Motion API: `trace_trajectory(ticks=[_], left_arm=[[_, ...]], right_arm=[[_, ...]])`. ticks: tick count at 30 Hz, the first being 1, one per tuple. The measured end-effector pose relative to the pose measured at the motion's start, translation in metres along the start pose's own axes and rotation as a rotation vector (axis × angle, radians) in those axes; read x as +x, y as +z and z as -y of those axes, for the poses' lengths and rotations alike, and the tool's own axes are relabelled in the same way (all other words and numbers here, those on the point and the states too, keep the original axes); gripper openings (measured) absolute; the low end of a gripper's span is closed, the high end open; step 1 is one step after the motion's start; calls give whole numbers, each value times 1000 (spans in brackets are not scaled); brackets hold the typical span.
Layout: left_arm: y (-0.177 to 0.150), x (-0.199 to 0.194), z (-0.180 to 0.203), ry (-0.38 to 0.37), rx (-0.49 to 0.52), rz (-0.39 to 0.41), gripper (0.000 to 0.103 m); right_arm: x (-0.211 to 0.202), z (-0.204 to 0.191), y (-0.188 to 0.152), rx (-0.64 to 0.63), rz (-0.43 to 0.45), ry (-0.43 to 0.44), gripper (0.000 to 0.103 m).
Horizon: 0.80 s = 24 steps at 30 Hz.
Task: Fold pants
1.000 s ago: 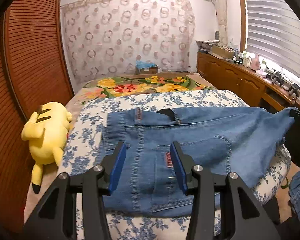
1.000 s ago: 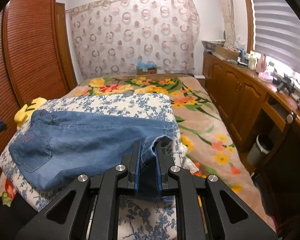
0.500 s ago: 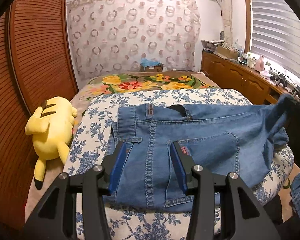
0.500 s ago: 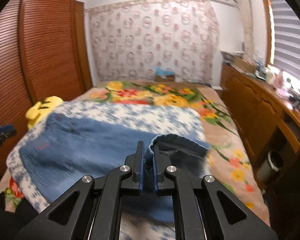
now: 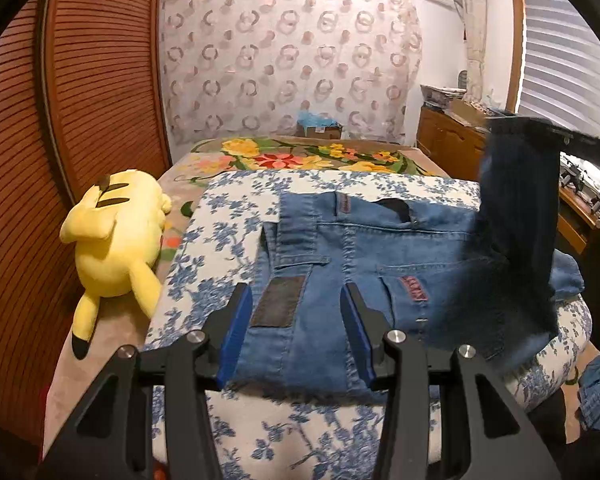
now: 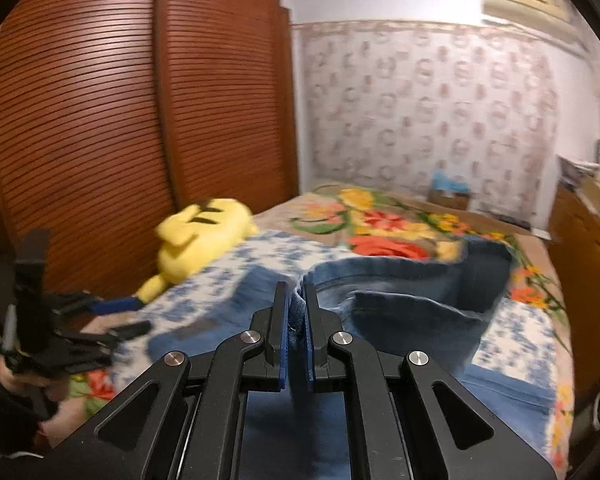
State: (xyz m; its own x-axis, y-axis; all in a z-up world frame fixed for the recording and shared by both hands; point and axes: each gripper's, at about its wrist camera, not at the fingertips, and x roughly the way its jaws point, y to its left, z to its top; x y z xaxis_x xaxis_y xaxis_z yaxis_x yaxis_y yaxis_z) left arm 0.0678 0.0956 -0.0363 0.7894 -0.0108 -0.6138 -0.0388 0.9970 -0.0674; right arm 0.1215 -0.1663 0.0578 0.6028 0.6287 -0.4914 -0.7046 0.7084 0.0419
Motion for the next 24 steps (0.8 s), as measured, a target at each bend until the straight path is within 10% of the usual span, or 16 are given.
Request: trace_trajectory(ticks=[6, 24], left_arm=[[-6, 5, -6, -8, -5, -16, 45], [3, 54, 42, -143, 37, -92, 45]], right_arm=[[25, -21, -9, -64, -87, 8, 27], [83, 76, -41, -42, -152, -106, 47]])
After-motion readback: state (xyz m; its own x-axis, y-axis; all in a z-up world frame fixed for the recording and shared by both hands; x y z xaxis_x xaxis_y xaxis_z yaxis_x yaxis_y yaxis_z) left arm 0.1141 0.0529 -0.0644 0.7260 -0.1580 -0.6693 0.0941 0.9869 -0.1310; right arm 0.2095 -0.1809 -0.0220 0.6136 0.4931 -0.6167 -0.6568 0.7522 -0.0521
